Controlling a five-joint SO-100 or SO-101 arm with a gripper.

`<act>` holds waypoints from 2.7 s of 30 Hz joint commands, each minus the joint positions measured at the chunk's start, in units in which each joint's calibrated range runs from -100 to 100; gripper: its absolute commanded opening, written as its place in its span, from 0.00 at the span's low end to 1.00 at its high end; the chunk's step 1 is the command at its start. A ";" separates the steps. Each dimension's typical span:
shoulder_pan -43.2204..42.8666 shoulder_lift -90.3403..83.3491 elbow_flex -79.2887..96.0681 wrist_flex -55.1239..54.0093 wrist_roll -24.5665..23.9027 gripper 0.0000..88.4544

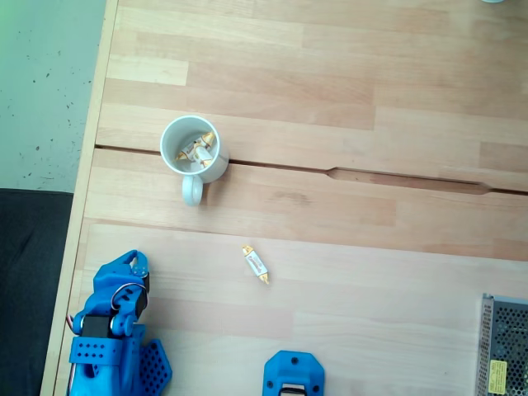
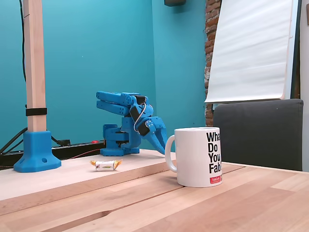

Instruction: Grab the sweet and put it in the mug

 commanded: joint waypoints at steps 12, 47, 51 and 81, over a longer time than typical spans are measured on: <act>-0.18 -0.58 0.81 -0.59 -0.20 0.00; -0.40 -0.58 0.81 -0.59 -0.15 0.00; -0.11 -0.84 0.81 -0.59 -0.15 0.00; 9.62 15.69 -59.94 20.70 11.18 0.00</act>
